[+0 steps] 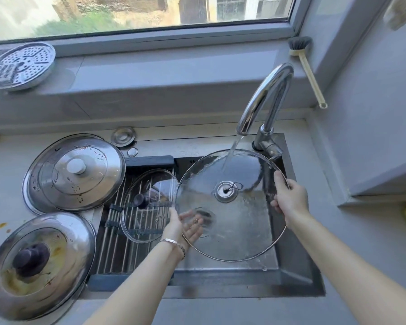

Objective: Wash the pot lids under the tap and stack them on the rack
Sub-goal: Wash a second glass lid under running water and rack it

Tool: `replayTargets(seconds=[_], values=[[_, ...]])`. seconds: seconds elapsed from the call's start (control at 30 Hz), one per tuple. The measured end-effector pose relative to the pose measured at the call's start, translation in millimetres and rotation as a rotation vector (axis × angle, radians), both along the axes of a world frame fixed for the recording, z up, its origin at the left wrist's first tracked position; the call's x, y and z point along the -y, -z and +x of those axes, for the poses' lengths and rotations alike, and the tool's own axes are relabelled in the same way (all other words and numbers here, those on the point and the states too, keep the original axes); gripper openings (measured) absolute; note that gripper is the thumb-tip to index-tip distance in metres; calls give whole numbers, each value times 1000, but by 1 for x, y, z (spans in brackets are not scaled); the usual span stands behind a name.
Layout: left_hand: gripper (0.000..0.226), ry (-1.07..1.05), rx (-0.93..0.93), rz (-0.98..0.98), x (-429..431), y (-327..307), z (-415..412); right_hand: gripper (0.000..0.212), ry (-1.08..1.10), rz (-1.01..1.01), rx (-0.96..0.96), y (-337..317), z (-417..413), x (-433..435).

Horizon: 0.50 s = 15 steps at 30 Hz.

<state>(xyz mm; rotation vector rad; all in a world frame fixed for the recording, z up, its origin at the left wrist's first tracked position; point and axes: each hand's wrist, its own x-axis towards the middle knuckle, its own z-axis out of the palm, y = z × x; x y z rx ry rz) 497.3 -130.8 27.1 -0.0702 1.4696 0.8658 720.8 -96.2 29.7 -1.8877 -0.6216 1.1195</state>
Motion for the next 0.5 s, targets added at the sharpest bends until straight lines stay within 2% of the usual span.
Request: replayTargets(seconds=[0.13,0.23,0.33,0.4,0.5], values=[[51,-7,74,-58,0,5,3,39,-117,149,149,-14,4,0],[44,-5,78,-5,-3,1,-2,36,-128,188,178,-8,7,3],[40,-16,12,116,-6,-7,-12,38,-90,119,111,14,5,7],[37,0,-104,233,-8,-15,-19,41,-91,25,44,31,1,11],[34,75,-295,355,-12,-32,-22,39,-119,-137,-200,52,-11,14]])
